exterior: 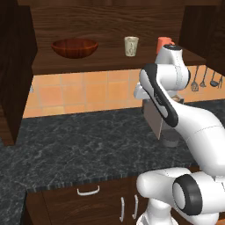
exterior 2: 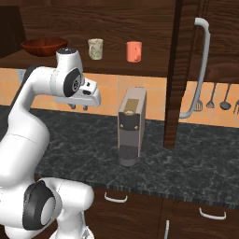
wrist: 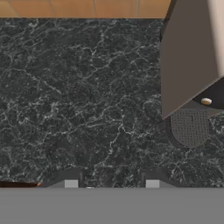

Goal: Gather all objects into one cabinet and sort the glasses and bowls to opposite sides.

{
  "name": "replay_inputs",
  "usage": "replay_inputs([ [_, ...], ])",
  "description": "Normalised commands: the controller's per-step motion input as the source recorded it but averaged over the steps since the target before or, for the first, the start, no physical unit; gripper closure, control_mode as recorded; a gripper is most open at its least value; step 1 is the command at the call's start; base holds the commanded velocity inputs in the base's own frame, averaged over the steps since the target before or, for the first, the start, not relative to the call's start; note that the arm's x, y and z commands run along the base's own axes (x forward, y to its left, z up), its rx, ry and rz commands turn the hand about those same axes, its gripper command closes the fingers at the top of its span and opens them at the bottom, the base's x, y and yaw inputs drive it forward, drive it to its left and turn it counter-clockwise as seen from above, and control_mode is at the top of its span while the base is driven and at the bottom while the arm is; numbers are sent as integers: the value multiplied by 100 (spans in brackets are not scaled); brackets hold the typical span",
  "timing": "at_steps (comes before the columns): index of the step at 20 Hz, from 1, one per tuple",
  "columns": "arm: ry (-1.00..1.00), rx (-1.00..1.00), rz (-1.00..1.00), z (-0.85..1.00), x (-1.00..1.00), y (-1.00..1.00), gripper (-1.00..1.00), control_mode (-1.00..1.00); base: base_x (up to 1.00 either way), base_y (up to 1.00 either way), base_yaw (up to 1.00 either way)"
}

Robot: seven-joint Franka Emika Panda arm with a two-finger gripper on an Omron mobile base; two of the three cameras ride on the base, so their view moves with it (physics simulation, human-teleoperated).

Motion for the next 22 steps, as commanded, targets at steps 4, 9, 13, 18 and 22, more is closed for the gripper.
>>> replay_inputs([
  [4, 0, 0, 0, 0, 0, 0, -100, 100, 0, 0, 0],
  [9, 0, 0, 0, 0, 0, 0, -100, 100, 0, 0, 0],
  [13, 0, 0, 0, 0, 0, 0, -100, 100, -21, 0, 0],
  [18, 0, 0, 0, 0, 0, 0, -100, 100, -55, 9, 0],
  [22, 0, 0, 0, 0, 0, 0, -100, 100, -83, 19, 0],
])
